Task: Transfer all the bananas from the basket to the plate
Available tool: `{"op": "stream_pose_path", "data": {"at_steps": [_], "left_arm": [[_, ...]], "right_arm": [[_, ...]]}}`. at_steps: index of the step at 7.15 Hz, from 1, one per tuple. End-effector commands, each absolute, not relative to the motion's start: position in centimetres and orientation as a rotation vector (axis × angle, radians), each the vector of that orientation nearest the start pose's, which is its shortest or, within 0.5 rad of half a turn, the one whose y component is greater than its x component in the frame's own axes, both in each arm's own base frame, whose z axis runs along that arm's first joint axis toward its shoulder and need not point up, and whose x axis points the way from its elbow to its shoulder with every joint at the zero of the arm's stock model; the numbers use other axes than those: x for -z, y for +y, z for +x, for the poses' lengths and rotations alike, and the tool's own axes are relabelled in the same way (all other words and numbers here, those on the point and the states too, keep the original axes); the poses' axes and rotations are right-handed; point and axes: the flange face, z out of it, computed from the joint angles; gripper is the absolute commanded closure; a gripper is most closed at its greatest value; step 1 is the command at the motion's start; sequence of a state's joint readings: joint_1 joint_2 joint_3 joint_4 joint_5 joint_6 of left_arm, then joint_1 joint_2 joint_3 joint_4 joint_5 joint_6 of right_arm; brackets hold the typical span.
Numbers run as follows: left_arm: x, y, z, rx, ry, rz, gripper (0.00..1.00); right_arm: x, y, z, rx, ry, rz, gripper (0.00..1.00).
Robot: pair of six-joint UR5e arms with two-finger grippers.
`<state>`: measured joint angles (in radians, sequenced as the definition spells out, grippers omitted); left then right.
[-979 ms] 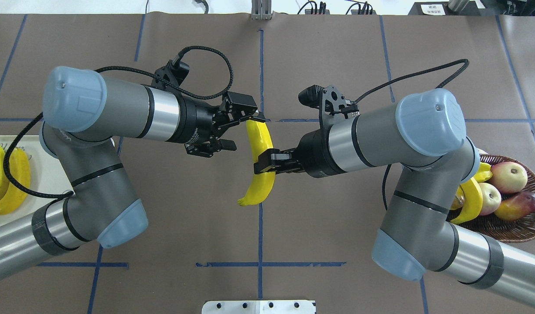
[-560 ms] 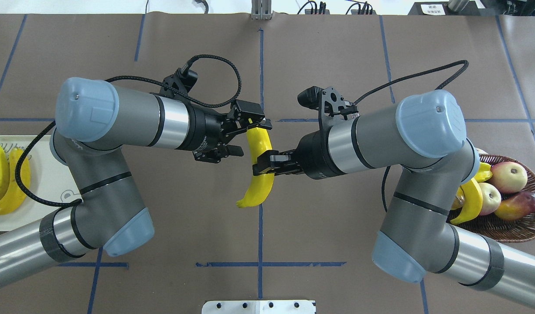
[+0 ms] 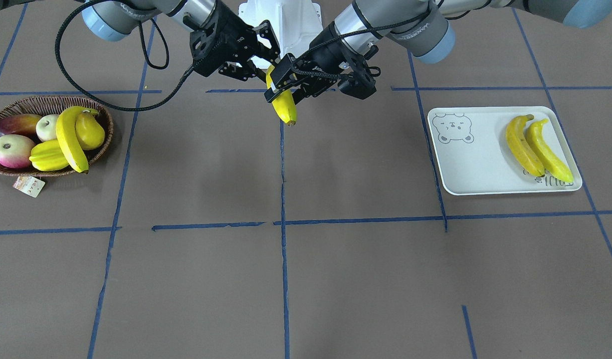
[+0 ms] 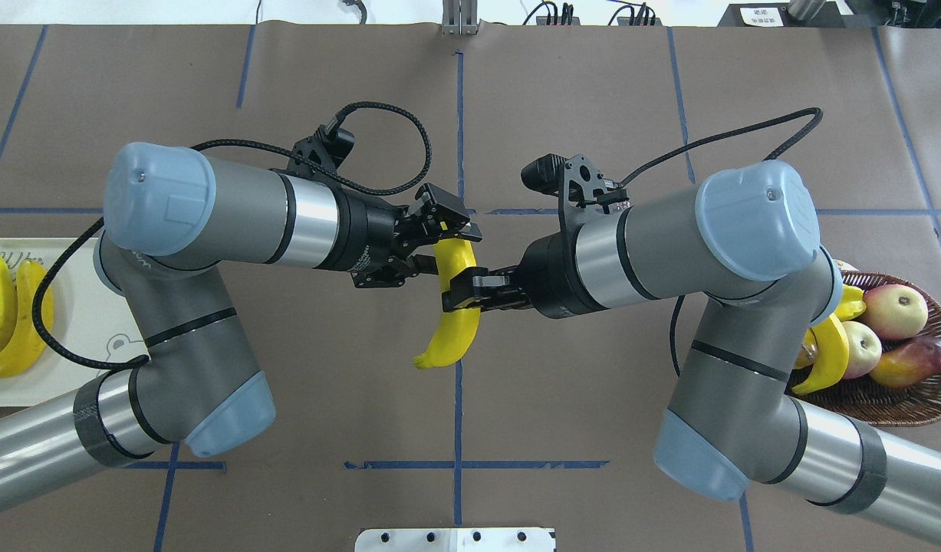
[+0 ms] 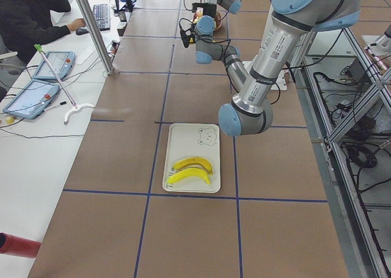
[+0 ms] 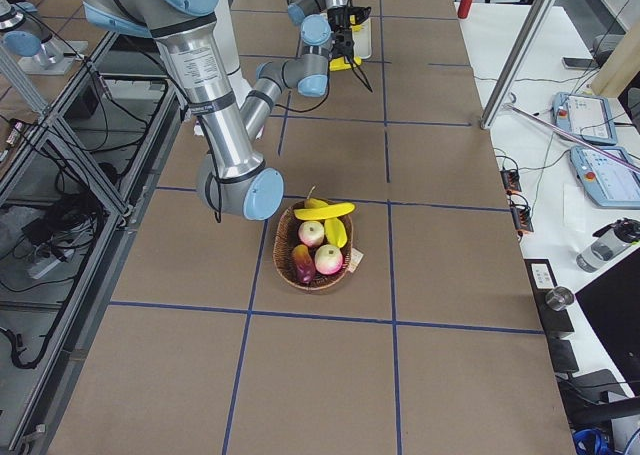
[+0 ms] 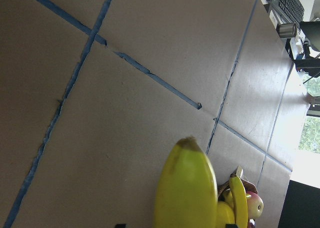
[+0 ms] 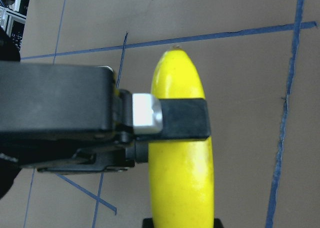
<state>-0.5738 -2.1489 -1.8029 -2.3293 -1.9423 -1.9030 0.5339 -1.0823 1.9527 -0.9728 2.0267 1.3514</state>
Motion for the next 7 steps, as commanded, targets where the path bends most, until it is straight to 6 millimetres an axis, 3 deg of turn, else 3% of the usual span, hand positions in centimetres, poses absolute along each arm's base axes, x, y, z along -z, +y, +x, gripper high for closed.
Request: {"op": "stream_pose_path", "data": {"at_steps": [1,4,5,6,7], "left_arm": [[-13.3,-40.4,44.6,0.415,1.586,-0.101,1.00],[-13.5,-40.5,43.8,0.419,1.579,-0.097,1.00],[-14.7,-41.5,43.1,0.448,1.551,-0.089,1.00],[-17.3,-43.1,42.1,0.502,1.469,-0.091,1.00],[-20.4,-46.0,39.1,0.569,1.351,-0.142,1.00]], "right_arm": [[-14.2,-35.8,-42.9,0.077,-1.476,0.184,0.01],[-13.4,-35.3,-41.7,0.010,-1.504,0.135,0.00],[-13.4,-35.4,-41.4,0.008,-1.505,0.141,0.00],[-13.4,-35.9,-40.8,0.001,-1.504,0.150,0.00],[-13.6,-36.4,-40.2,-0.013,-1.497,0.157,0.00]]}}
